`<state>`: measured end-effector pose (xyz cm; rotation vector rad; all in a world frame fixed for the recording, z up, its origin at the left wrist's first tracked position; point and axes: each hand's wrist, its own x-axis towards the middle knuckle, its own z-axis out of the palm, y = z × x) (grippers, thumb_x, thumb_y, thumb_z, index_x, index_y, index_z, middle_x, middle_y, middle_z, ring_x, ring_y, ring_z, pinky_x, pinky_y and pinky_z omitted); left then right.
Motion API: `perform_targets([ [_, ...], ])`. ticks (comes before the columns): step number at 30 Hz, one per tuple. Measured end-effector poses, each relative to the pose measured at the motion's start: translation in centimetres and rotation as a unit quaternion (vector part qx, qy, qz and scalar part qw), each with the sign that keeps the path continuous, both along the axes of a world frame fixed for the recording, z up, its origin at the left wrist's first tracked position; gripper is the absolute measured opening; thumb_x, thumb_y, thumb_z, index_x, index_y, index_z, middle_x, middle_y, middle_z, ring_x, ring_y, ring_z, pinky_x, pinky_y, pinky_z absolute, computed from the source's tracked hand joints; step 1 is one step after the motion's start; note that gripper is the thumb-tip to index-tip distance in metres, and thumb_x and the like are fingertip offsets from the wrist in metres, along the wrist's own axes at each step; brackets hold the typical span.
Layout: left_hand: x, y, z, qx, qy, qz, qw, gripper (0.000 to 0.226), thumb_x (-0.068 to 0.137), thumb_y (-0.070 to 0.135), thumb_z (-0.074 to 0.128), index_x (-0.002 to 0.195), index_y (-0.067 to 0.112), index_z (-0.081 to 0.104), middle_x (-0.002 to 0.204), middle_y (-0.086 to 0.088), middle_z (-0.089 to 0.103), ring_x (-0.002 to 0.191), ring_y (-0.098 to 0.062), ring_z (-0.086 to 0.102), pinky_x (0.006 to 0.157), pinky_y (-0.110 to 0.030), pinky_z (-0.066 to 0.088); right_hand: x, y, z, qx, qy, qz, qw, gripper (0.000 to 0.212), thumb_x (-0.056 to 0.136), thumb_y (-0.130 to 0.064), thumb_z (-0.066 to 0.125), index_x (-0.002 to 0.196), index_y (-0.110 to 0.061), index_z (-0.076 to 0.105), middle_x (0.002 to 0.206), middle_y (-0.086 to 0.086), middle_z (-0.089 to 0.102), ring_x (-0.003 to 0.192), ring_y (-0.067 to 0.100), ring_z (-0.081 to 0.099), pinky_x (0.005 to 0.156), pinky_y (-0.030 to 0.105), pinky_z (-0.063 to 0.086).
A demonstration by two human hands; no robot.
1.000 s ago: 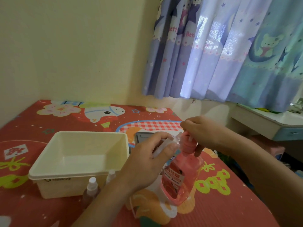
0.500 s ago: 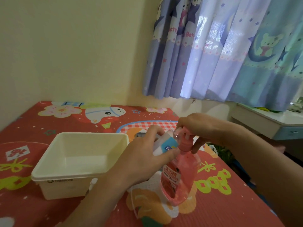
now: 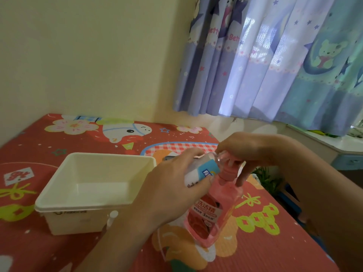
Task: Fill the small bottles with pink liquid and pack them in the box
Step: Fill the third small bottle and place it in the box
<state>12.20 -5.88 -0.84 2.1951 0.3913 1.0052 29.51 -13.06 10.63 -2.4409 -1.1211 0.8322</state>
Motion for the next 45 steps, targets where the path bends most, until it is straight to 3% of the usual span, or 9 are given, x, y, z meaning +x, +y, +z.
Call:
perform_targets([
  [5,-0.1,0.8,-0.3,-0.004,-0.015,0.002,1.0,0.036,0.081,0.065,0.061,0.105,0.041,0.05,0.086,0.014,0.065,0.075,-0.005,0.063,0.061,-0.04,0.054,0.1,0.7,-0.7,0.016,0.044,-0.035,0.998,0.034,0.097,-0.033,0.046,0.106,-0.002,0.058,0.096,0.031,0.071,0.092,0.051,0.069,0.059,0.049,0.06],
  [10,-0.1,0.9,-0.6,0.011,-0.004,0.015,1.0,0.042,0.076,0.071,0.059,0.107,0.044,0.051,0.091,0.017,0.064,0.08,-0.004,0.062,0.063,-0.038,0.054,0.4,0.2,-2.6,0.063,-0.032,-0.014,0.997,0.039,0.103,-0.025,0.036,0.105,0.006,0.059,0.082,0.028,0.072,0.058,0.033,0.052,0.047,0.03,0.044],
  [22,-0.1,-0.8,-0.4,0.073,-0.025,0.065,0.995,0.049,0.081,0.071,0.057,0.119,0.042,0.053,0.105,0.022,0.063,0.089,-0.005,0.058,0.068,-0.034,0.053,-0.5,0.6,0.2,-0.016,0.009,-0.055,0.998,0.043,0.096,-0.043,0.04,0.107,-0.004,0.055,0.089,0.026,0.07,0.072,0.05,0.07,0.068,0.056,0.06],
  [26,-0.2,-0.5,-0.7,0.079,-0.007,0.075,0.994,0.051,0.079,0.075,0.051,0.119,0.044,0.048,0.103,0.022,0.063,0.084,-0.003,0.056,0.062,-0.028,0.051,-0.2,1.3,-1.8,0.034,-0.055,-0.055,0.996,0.036,0.098,-0.042,0.033,0.09,-0.014,0.054,0.079,0.016,0.066,0.038,0.026,0.059,0.043,0.021,0.043],
  [28,-0.4,-0.4,-0.8,0.084,0.001,0.074,0.994,0.051,0.079,0.076,0.05,0.119,0.044,0.048,0.098,0.022,0.064,0.08,-0.003,0.056,0.058,-0.02,0.048,-0.1,1.4,-2.4,0.054,-0.076,-0.056,0.994,0.036,0.099,-0.042,0.029,0.083,-0.019,0.051,0.075,0.015,0.065,0.031,0.021,0.051,0.042,0.018,0.035],
  [35,-0.5,-0.3,-0.7,0.075,-0.018,0.056,0.995,0.05,0.083,0.067,0.062,0.124,0.041,0.052,0.102,0.02,0.064,0.085,-0.004,0.056,0.062,-0.019,0.048,-0.4,1.0,-0.3,-0.014,0.017,-0.041,0.999,0.06,0.089,-0.06,0.037,0.096,-0.008,0.067,0.082,0.02,0.076,0.078,0.046,0.072,0.067,0.048,0.061],
  [39,-0.5,-0.3,-0.8,0.081,-0.009,0.071,0.994,0.053,0.082,0.069,0.06,0.125,0.039,0.054,0.107,0.02,0.066,0.087,-0.005,0.059,0.066,-0.019,0.049,-0.6,1.0,-1.5,0.044,-0.042,-0.044,0.997,0.057,0.094,-0.053,0.033,0.094,-0.005,0.063,0.063,0.013,0.069,0.048,0.032,0.06,0.05,0.027,0.046],
  [42,-0.5,-0.2,-1.1,0.08,0.003,0.066,0.995,0.053,0.083,0.07,0.06,0.126,0.04,0.053,0.108,0.021,0.065,0.093,-0.001,0.051,0.063,-0.006,0.037,-0.5,0.9,-2.8,0.094,-0.052,-0.051,0.993,0.057,0.095,-0.052,0.032,0.097,-0.004,0.062,0.079,0.016,0.068,0.053,0.03,0.053,0.05,0.028,0.037],
  [45,-0.3,-0.1,-1.3,0.091,0.01,0.067,0.994,0.052,0.084,0.07,0.058,0.127,0.042,0.05,0.109,0.022,0.063,0.091,0.001,0.047,0.06,-0.005,0.035,-0.7,0.9,-2.5,0.065,-0.045,-0.04,0.996,0.066,0.093,-0.06,0.027,0.093,-0.005,0.063,0.073,0.019,0.066,0.052,0.028,0.052,0.052,0.029,0.036],
])
